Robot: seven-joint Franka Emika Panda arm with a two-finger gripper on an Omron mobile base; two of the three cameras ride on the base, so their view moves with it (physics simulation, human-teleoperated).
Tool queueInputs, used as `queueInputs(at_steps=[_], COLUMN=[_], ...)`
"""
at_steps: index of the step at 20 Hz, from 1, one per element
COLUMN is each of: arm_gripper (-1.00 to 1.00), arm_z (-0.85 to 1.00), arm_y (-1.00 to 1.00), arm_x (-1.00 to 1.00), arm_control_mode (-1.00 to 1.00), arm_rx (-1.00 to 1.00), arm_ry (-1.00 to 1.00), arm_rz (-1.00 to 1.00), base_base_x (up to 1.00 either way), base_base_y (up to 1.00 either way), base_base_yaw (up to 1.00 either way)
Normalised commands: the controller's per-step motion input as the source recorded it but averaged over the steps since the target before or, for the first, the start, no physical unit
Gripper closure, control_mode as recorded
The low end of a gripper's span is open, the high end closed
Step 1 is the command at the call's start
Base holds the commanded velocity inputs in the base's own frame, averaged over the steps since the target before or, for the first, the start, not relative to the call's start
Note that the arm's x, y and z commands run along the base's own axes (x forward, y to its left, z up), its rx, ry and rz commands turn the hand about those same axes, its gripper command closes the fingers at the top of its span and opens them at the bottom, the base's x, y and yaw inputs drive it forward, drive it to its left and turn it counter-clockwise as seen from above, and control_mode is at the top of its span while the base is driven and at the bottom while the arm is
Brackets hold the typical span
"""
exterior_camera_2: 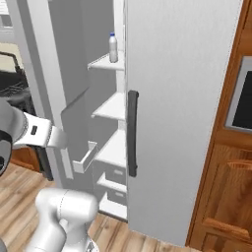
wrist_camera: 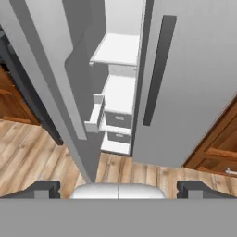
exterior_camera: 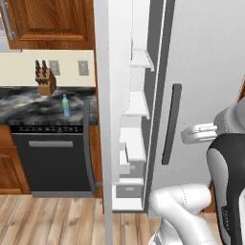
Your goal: Take the bottled waters from the counter and place them in the freezer to freeze. Close the freezer door after placing the bottles.
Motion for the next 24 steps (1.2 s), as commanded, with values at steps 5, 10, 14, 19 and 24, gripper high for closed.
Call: queueInputs(at_steps=[5,10,14,19,24], arm_gripper=[-1.00,-1.00,-1.00,-1.00,-1.00], arm_z=[0.00,0.00,0.00,0.00,0.00], arm_y=[0.00,0.00,0.00,0.00,0.00], arm_x=[0.00,0.00,0.00,0.00,0.00], arm_control_mode=[1.00,1.00,1.00,1.00,1.00], arm_rx=[0.00,0.00,0.00,0.00,0.00], arm_ry=[0.00,0.00,0.00,0.00,0.00], arm_rz=[0.00,0.00,0.00,0.00,0.00], base_base_x=[-0.15,0.00,-0.09,-0.02,0.10], base_base_y=[0.68,0.90,0.96,1.00,0.98], base_base_yaw=[-0.29,-0.29,-0.25,-0.21,-0.17])
